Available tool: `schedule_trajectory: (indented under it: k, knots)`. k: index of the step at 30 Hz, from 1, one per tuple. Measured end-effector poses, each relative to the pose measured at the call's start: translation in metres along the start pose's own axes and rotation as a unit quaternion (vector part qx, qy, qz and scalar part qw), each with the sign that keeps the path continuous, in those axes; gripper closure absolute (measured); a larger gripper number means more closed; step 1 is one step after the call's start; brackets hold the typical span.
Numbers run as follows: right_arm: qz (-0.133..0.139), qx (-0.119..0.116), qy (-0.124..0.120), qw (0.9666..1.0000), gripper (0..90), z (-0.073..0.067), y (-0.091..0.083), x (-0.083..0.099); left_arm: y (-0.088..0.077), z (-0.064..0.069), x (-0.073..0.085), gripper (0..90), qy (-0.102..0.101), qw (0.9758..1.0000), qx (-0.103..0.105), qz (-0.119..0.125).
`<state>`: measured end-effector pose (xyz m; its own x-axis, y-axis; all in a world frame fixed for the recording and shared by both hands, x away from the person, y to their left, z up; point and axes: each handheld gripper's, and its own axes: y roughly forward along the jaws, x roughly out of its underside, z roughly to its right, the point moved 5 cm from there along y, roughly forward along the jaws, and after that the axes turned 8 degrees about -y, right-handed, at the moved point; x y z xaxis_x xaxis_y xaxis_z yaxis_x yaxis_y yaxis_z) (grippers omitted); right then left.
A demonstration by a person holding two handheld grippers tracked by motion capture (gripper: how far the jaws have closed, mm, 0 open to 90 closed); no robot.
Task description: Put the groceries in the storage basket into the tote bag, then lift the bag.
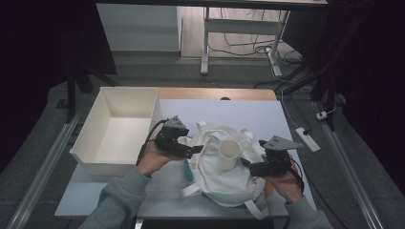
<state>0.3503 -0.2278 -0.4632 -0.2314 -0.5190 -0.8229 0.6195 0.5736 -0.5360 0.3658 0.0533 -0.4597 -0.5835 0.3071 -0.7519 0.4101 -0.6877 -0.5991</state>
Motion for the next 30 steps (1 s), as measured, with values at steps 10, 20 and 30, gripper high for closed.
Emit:
schedule_trajectory:
  k: [10,20,30]
  knots:
    - [-0.013,0.018,0.009,0.9997,9.4,0.015,-0.012,0.011,0.005,0.0,0.012,16.1,-0.007,0.9997,-0.015,-0.019]
    - [-0.056,0.014,0.012,0.9983,14.9,0.013,-0.013,0.033,0.019,0.006,0.036,16.7,-0.01,0.997,-0.048,-0.059]
    - [-0.08,0.012,0.015,0.9966,23.5,0.012,-0.011,0.047,0.03,0.0,0.052,21.9,-0.036,0.9937,-0.078,-0.073]
